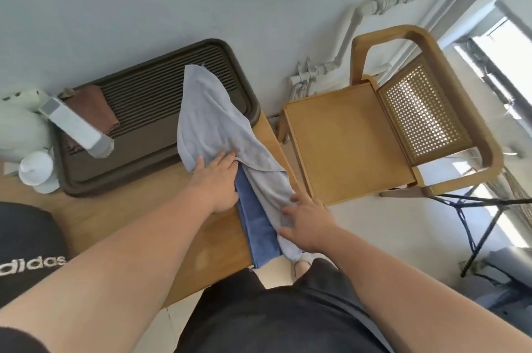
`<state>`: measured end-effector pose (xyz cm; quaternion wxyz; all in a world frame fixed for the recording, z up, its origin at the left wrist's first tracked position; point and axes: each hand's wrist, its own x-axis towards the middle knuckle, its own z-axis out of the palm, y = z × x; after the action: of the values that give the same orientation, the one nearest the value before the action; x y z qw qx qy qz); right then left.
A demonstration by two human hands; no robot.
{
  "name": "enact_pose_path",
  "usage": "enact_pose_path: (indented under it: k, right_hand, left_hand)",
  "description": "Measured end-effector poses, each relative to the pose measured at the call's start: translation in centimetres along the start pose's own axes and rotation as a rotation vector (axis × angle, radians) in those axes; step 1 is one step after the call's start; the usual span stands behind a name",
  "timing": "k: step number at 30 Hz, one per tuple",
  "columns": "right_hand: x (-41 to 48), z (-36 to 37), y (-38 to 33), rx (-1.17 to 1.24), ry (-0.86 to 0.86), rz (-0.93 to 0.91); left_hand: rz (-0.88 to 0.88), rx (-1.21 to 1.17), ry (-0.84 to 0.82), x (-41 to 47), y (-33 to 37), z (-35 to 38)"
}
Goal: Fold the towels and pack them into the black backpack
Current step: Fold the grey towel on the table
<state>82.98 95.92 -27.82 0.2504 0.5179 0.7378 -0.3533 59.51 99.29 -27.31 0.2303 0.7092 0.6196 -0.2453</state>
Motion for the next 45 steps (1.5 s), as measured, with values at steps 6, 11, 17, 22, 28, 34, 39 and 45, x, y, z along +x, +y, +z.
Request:
enact_pose_path:
  k: [6,11,17,22,28,34,39,45]
  right_hand:
    - [1.7,-2.2,2.6,0.012,-0.021,-0.063]
    - [2.1,-4.3,3.0,0.078,0.044,-0.159]
    - [2.3,-5.5,1.5,0.11,-0.003,-0.275]
    - [1.3,-5.7,0.8,0.35,0.167,-0.33]
    - [-1.7,-8.9,-0.3,0.641,0.386,-0.346]
    - [-4.5,-10.1,-2.1,0.559,0.433,-0.34]
    - [-8.3,-8.5,-4.7,0.326,0.194,-0.363]
    - [-10.7,-7.3,-7.7,-0.431,-0.001,-0.078]
  left_hand:
    - [-0.112,-0.347,0.337,-1.6,1.9,-0.9]
    - [-0.268,-0.468,0.569,-5.1,3.2,-3.7]
    - [-0.273,-0.625,0.837,-8.5,3.7,-6.8]
    - [-0.372,-0.62,0.915,-11.2,2.9,-6.9]
    - [-0.5,-0.5,0.763,-15.3,1.4,-6.4]
    - [-0.218,-0.596,0.276,-18.5,-2.1,-4.4]
    - [-0.076,-0.799,0.132,-22.3,-5.7,-1.7]
    - [-0.112,-1.258,-0.047,-28.0,-10.4,2.8]
